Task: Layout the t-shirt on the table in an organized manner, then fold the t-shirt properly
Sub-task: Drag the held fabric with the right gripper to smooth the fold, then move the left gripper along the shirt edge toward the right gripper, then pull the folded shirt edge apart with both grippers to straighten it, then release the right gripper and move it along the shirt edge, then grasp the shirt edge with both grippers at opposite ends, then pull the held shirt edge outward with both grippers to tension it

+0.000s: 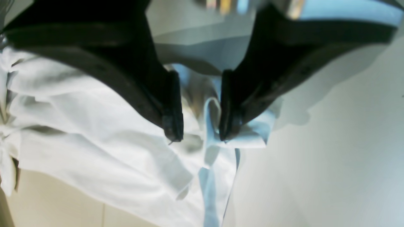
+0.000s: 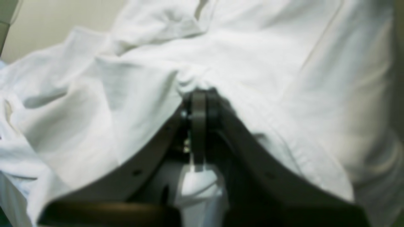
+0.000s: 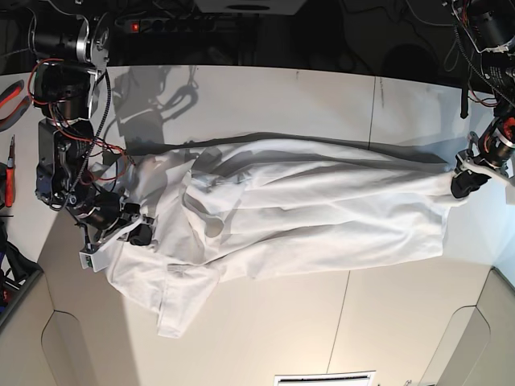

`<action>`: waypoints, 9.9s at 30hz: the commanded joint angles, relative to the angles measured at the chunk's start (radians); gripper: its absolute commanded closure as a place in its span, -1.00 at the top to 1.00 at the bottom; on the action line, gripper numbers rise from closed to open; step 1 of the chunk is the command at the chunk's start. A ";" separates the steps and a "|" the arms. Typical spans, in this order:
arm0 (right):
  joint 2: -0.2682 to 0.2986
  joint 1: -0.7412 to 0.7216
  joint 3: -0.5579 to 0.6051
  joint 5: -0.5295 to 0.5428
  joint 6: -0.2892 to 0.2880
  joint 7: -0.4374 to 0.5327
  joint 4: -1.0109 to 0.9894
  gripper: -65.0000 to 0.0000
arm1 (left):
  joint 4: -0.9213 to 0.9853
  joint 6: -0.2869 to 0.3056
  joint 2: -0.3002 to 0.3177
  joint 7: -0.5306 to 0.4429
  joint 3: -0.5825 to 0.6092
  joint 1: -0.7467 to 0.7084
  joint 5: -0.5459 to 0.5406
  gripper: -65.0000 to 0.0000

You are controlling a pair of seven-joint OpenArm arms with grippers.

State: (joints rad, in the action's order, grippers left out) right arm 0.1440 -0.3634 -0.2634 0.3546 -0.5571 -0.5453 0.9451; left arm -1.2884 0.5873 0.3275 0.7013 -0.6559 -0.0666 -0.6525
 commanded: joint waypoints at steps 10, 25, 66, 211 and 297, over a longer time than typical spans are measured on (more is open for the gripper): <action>0.008 0.054 -0.001 0.109 -0.019 -0.044 0.267 -1.00 | -0.017 0.107 0.039 -0.106 -0.049 0.051 -0.104 -0.30; 0.005 0.212 -0.001 0.248 -0.019 -0.163 0.514 -1.00 | -0.017 0.111 0.049 0.009 0.017 0.149 -0.039 -0.06; 0.011 0.467 -0.069 0.129 -0.015 -0.159 0.511 -1.00 | 0.263 0.089 0.069 -0.053 0.230 0.031 0.112 -0.99; 0.185 -0.121 -0.003 0.058 -0.005 0.023 -0.268 -1.00 | -0.022 0.023 0.072 -0.173 0.007 -0.048 0.007 -0.14; 0.204 0.304 -0.221 0.353 -0.024 -0.255 0.599 -1.00 | -0.019 0.111 0.074 0.163 -0.059 0.102 -0.477 -1.00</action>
State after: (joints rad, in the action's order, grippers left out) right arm 0.3302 -0.0441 -0.4805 0.6880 -0.5781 -0.8257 1.5249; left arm -1.2884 0.6827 0.3798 0.8906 -0.7082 0.0242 -1.1042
